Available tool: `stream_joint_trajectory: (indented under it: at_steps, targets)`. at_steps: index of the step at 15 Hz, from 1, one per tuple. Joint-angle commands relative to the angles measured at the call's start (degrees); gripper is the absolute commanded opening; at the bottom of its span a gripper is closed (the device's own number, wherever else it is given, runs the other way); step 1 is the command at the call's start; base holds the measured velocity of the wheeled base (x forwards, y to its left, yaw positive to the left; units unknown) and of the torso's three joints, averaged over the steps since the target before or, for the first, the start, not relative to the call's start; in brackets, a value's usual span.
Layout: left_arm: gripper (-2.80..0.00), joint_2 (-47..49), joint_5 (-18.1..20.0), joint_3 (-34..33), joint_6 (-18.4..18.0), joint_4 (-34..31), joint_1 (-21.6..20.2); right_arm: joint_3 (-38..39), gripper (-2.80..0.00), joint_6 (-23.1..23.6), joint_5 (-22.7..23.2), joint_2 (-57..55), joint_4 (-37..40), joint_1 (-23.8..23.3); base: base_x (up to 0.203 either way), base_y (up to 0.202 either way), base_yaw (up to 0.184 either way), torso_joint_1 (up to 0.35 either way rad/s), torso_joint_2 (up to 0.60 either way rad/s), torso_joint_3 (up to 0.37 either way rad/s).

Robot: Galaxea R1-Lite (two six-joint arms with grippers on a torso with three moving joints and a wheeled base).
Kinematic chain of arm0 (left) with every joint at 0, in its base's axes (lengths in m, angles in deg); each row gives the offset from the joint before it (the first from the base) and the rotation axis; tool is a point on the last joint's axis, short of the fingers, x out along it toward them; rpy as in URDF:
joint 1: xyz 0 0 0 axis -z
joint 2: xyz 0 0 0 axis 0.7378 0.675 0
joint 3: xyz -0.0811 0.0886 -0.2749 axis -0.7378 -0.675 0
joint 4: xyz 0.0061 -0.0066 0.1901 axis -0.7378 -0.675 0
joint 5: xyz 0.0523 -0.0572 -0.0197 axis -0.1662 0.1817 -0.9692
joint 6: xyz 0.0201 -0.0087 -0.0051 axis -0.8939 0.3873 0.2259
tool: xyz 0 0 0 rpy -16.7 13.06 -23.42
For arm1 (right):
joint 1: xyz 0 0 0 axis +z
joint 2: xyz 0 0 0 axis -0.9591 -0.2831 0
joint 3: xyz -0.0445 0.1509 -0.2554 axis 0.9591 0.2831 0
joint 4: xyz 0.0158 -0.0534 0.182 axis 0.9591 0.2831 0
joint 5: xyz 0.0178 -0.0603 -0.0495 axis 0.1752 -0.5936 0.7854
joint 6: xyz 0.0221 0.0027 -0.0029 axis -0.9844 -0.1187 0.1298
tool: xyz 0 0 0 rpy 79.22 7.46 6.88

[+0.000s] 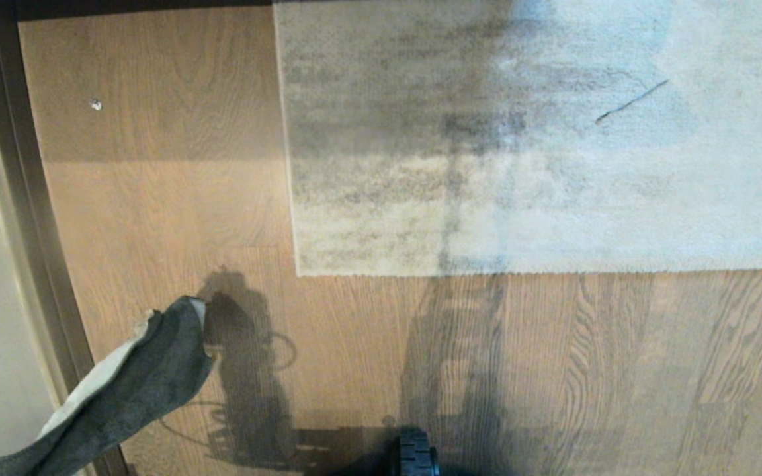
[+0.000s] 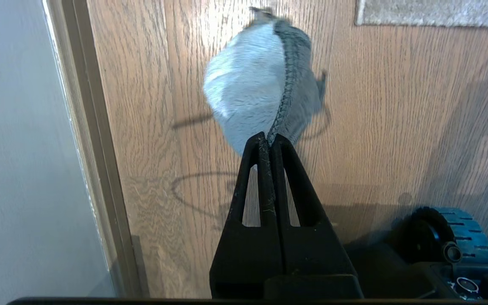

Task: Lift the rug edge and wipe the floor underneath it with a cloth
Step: Lift up the carpet

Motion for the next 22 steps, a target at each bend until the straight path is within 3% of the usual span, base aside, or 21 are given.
stream_joint_trajectory:
  at_steps: [1, 22]
  targets:
    - [-2.8, -0.2, 0.0, 0.0, 0.1, 0.0, 0.0, 0.0, -2.8, 0.0, 0.0, 0.0, 0.0, 0.0, 0.0, 0.0, 0.0, 0.0, 0.0, 0.0]
    - [-2.8, -0.2, 0.0, 0.0, 0.2, 0.0, 0.0, 0.0, -2.8, 0.0, 0.0, 0.0, 0.0, 0.0, 0.0, 0.0, 0.0, 0.0, 0.0, 0.0]
